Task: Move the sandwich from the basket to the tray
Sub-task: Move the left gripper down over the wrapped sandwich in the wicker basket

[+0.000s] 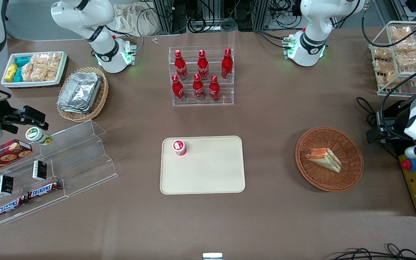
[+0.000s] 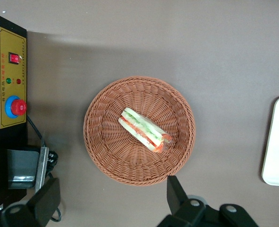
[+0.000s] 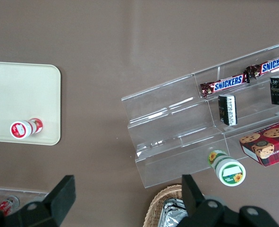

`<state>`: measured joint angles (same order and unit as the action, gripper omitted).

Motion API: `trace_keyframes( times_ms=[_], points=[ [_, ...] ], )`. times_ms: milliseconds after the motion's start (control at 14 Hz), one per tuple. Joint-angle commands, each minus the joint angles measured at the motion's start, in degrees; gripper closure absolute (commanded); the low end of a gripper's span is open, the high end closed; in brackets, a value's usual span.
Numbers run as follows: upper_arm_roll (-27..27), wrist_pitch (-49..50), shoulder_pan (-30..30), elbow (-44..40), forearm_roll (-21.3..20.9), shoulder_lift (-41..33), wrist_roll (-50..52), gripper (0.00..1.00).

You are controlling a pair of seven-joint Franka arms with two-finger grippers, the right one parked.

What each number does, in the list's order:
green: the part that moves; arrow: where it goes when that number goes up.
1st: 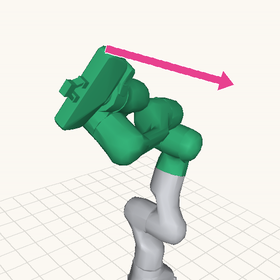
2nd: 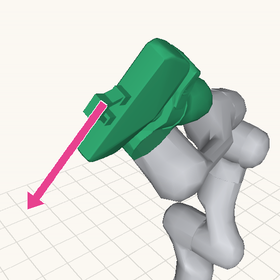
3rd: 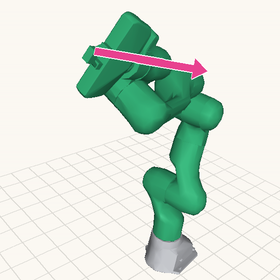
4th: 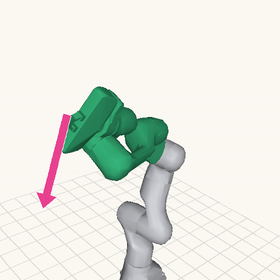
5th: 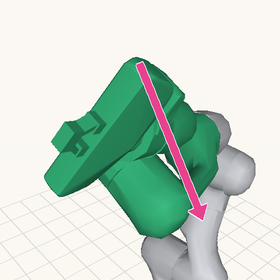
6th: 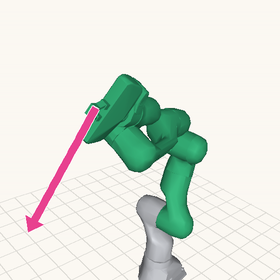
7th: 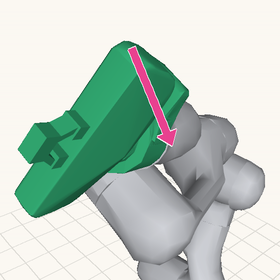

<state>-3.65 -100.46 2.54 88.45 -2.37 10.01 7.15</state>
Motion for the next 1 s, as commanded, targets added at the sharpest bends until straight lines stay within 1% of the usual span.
trace_keyframes(
  times_ms=[0,429,643,857,929],
  points=[
    [0.2,1.5,-0.3,-0.6,0.6,-0.6,0.5,0.00],
    [-0.4,2.2,-0.3,0.6,0.3,-0.2,0.1,0.00],
    [-0.5,1.2,-0.3,4.9,0.4,-0.5,0.5,0.00],
    [-0.8,-2.8,-0.8,9.3,0.6,-0.4,1.0,0.00],
    [-0.9,-3.2,-1.3,10.1,0.6,-0.1,2.7,0.00]
  ],
)
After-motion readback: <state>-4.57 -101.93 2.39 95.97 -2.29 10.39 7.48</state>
